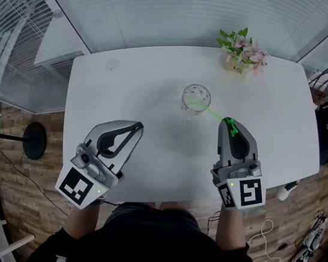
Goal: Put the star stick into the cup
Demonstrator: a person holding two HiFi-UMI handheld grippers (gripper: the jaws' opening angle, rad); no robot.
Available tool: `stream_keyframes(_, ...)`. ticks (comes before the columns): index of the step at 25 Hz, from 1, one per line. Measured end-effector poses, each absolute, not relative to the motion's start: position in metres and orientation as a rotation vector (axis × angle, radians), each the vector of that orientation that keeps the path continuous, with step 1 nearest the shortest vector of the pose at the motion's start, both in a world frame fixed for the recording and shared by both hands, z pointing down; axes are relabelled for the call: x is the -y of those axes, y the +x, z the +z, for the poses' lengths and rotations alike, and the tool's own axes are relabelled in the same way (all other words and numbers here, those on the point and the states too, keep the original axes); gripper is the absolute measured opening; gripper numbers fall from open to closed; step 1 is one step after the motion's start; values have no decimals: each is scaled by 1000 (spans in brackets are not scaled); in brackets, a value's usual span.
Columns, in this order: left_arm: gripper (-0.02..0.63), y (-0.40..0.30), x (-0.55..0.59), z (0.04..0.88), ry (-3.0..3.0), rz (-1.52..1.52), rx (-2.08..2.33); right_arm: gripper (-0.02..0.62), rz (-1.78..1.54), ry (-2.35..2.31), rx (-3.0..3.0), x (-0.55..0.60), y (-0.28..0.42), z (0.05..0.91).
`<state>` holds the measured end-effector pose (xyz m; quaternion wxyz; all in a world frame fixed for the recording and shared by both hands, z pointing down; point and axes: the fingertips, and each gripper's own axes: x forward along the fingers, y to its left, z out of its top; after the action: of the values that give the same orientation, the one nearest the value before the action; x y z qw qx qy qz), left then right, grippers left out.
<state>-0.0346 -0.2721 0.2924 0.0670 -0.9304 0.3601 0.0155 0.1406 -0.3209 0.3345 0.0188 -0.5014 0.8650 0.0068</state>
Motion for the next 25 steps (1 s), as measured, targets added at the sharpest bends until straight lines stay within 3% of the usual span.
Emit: stream_keyframes(25, 14, -40, 276, 301, -2804, -6, -1113, 23, -94, -1544, -2728, 351, 129, 378)
